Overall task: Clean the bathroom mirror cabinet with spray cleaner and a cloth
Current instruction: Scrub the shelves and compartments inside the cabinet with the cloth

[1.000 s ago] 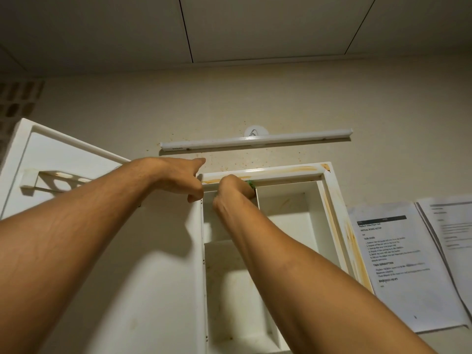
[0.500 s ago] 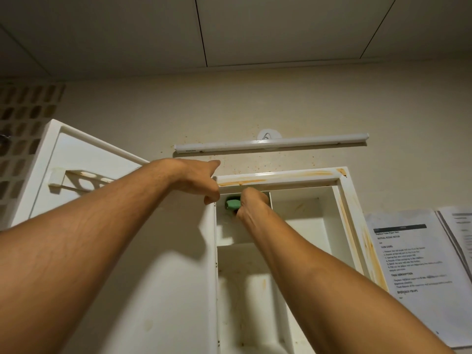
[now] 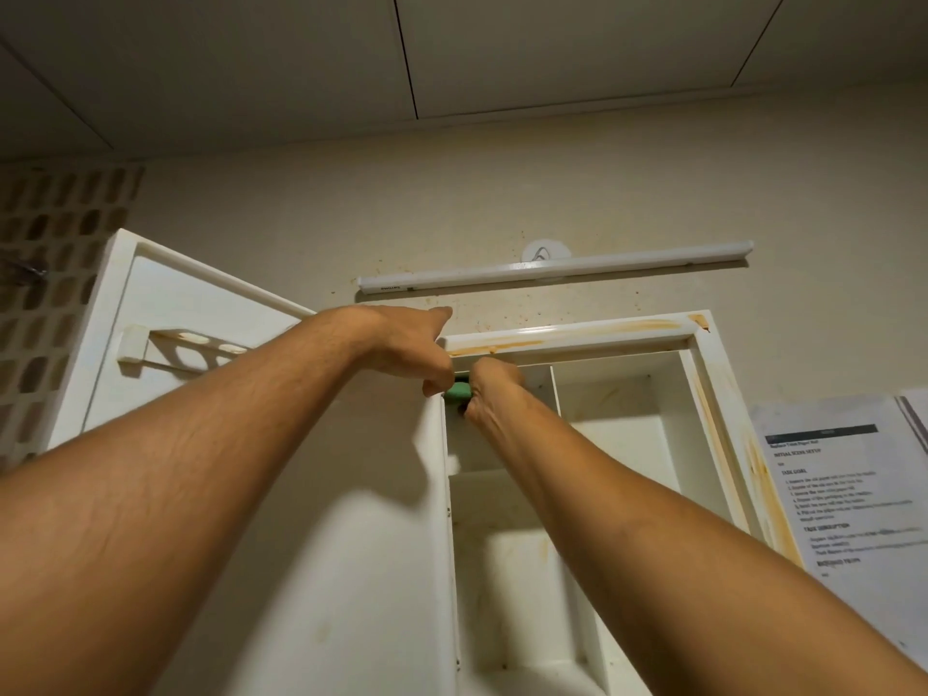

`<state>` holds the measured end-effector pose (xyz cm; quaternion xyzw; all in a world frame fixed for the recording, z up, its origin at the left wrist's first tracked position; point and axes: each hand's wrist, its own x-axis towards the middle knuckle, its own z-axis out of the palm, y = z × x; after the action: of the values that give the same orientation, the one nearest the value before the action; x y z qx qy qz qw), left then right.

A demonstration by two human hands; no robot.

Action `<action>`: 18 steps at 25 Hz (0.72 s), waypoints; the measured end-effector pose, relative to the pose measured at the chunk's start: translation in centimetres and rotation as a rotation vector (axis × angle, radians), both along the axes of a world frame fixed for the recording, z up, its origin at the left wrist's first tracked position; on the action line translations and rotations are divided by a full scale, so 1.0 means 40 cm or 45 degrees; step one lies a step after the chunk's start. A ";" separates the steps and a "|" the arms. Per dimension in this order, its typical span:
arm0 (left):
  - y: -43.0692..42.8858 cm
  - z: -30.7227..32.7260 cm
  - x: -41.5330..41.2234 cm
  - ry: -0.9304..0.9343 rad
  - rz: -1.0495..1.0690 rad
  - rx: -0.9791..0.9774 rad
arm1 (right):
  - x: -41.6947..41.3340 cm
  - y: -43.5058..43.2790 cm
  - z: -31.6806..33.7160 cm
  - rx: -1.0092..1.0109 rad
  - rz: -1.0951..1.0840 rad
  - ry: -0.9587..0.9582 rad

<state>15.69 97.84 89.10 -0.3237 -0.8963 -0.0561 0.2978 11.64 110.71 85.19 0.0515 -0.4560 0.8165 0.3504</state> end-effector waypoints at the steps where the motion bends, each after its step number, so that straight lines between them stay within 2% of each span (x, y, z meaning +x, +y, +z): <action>1: 0.000 0.003 0.001 -0.015 -0.016 0.006 | 0.005 0.005 0.003 -0.010 -0.021 -0.011; 7: 0.006 0.005 -0.007 0.020 -0.010 0.015 | -0.018 0.004 0.013 -0.140 -0.068 -0.026; 10: 0.000 0.008 -0.012 -0.021 -0.015 0.017 | -0.037 0.001 0.002 -0.056 -0.033 -0.056; 16: 0.004 0.007 -0.012 -0.001 -0.009 0.016 | -0.030 0.007 0.021 -0.202 0.017 0.016; 18: 0.003 0.011 -0.016 0.000 -0.008 0.018 | -0.031 -0.002 0.023 -0.098 0.037 0.019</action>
<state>15.06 97.97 89.54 -0.3245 -0.8947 -0.0635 0.3001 10.38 110.65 86.12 0.0507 -0.4210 0.8380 0.3435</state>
